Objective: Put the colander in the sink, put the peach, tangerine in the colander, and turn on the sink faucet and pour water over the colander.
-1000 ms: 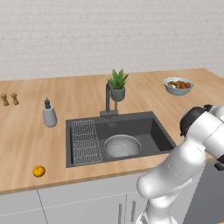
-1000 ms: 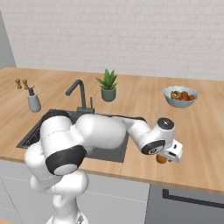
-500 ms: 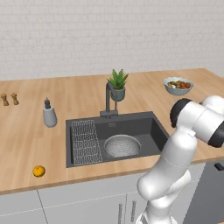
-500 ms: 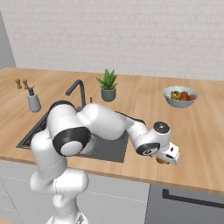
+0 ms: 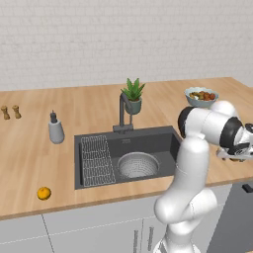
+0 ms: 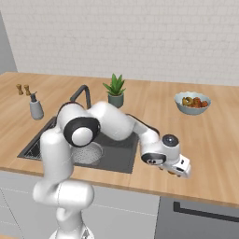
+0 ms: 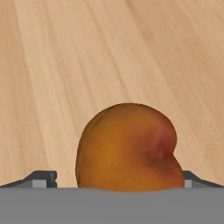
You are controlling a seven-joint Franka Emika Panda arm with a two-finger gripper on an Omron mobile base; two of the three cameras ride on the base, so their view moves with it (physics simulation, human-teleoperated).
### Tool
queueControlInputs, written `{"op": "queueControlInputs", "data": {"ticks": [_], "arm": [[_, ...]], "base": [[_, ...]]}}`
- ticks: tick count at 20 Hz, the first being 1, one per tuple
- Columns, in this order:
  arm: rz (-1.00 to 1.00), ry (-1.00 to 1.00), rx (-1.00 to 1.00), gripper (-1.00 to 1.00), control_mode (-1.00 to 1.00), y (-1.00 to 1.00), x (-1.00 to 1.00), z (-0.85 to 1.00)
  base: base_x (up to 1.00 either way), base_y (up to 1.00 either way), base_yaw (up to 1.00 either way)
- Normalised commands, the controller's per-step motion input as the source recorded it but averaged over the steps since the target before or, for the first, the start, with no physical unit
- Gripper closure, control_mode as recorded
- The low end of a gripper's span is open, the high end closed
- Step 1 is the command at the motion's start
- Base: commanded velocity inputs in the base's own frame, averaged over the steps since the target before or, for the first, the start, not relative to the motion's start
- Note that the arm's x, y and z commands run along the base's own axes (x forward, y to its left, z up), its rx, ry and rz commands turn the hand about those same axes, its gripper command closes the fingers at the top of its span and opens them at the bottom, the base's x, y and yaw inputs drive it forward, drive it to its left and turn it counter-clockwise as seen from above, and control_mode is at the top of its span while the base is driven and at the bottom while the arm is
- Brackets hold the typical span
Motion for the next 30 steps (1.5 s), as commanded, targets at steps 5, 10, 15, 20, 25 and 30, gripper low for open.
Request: {"op": "queueControlInputs", "data": {"ticks": [5, 10, 15, 20, 25, 30], "arm": [[0.01, 0.00, 0.00, -1.00, -1.00, -0.29, 0.09, -0.12], [0.03, 0.00, 0.00, 1.00, -1.00, -0.11, 0.08, -0.17], [0.03, 0.05, 0.00, 1.00, -1.00, 0.02, 0.01, -0.31], [0.03, 0.05, 0.00, 1.00, -1.00, 0.31, 0.00, -0.26], [0.04, 0.00, 0.00, 1.00, -1.00, 0.95, -0.15, 0.07], [0.05, 0.00, 0.00, 1.00, -1.00, 1.00, -0.07, 0.18]], "base": [[0.00, 0.00, 0.00], [0.00, 0.00, 0.00], [0.00, 0.00, 0.00], [0.00, 0.00, 0.00], [0.00, 0.00, 0.00], [0.00, 0.00, 0.00]]}}
